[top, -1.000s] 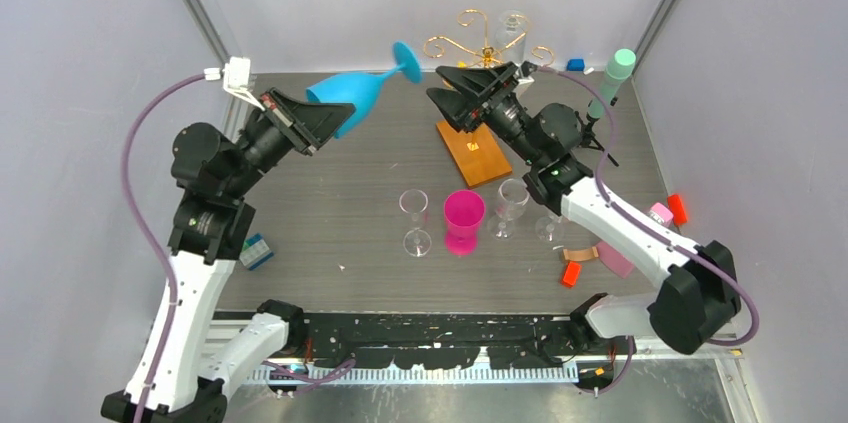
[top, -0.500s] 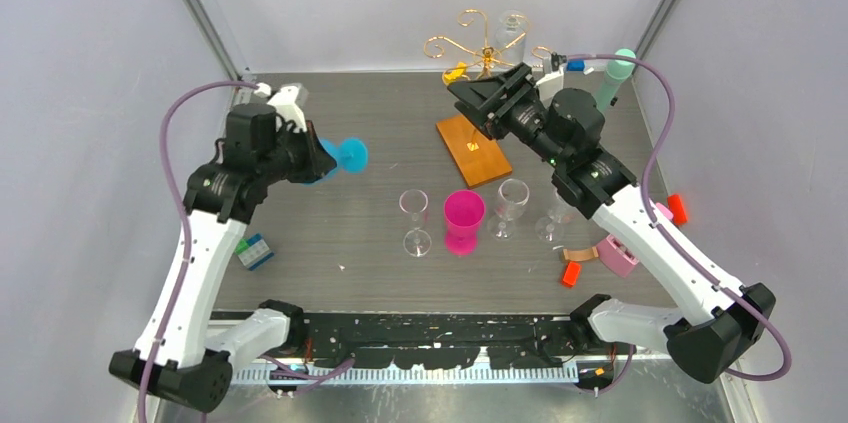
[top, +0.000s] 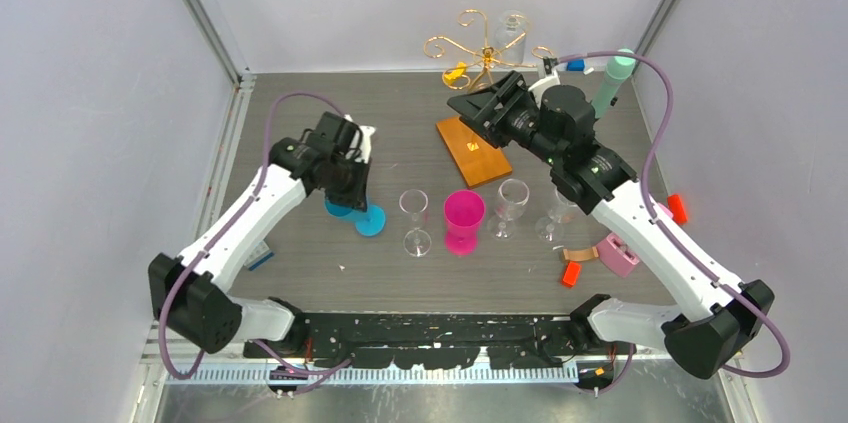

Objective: Take the wine glass off the wine glass rack

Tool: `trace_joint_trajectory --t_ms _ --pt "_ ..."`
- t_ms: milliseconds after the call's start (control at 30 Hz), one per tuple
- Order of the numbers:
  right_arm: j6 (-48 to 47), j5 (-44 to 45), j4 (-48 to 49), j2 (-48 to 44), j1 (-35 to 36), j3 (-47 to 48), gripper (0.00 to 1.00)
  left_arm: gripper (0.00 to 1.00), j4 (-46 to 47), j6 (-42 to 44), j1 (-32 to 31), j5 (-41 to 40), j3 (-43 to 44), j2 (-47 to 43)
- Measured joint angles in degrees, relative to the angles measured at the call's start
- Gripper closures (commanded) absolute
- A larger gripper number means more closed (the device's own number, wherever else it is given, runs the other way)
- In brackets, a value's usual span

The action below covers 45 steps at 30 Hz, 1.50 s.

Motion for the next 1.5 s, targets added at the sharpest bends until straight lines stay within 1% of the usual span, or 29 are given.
trace_joint_trajectory --t_ms 167,300,433,533,600,767,967,1033,1100,1167,1200,1300,1400,1500 --pt "-0.79 0.70 -1.27 -0.39 0.00 0.17 0.41 0.99 0.09 -0.07 -5.22 -1.66 0.00 4.17" --pt "-1.14 1.42 -1.66 -1.22 0.00 0.17 0.41 0.90 -0.11 -0.07 -6.95 -2.54 0.31 5.68" --pt "-1.22 1.79 -2.03 -2.08 0.00 0.17 0.41 0.72 -0.15 -0.09 -7.39 -2.80 0.87 6.21" --pt "-1.22 1.81 -2.54 -2.16 0.00 0.24 0.41 0.55 -0.85 0.00 -7.41 -3.21 1.31 6.23" --pt "-1.25 1.90 -3.30 -2.16 0.00 0.35 0.41 0.47 -1.22 0.00 -7.41 -3.54 2.23 6.16" --pt "-1.99 2.54 -5.66 -2.14 0.00 2.49 0.41 0.37 -1.11 -0.28 -7.41 -4.13 4.72 3.87" --pt "-4.70 5.73 -9.46 -1.70 0.00 8.83 0.41 0.28 -0.52 -0.15 -7.41 -4.72 8.98 -1.51" --pt "-6.40 7.54 -11.17 -0.74 0.00 12.57 0.37 0.22 0.04 -0.04 -7.41 -5.33 9.22 -3.93" --pt "-8.26 9.75 -12.26 0.70 0.00 16.41 0.36 0.17 0.74 0.04 -7.41 -6.62 9.22 -6.43" --pt "-10.14 12.26 -12.96 2.49 0.00 19.63 0.35 0.04 1.68 0.02 -7.41 -7.50 9.16 -8.79" --pt "-11.04 13.49 -13.18 3.61 0.00 21.09 0.35 0.01 2.16 0.22 -7.41 -7.82 9.14 -9.84" --pt "-13.44 16.41 -14.10 8.35 -0.55 25.68 0.35 0.00 4.83 0.26 -7.41 -8.33 7.85 -14.45" --pt "-14.38 17.18 -15.58 14.71 -2.45 31.43 0.37 0.00 6.36 0.66 -7.41 -8.66 6.62 -18.18" --pt "-14.51 17.46 -17.46 21.24 -5.49 37.03 0.43 0.00 7.69 1.64 -7.41 -8.94 5.70 -20.70"
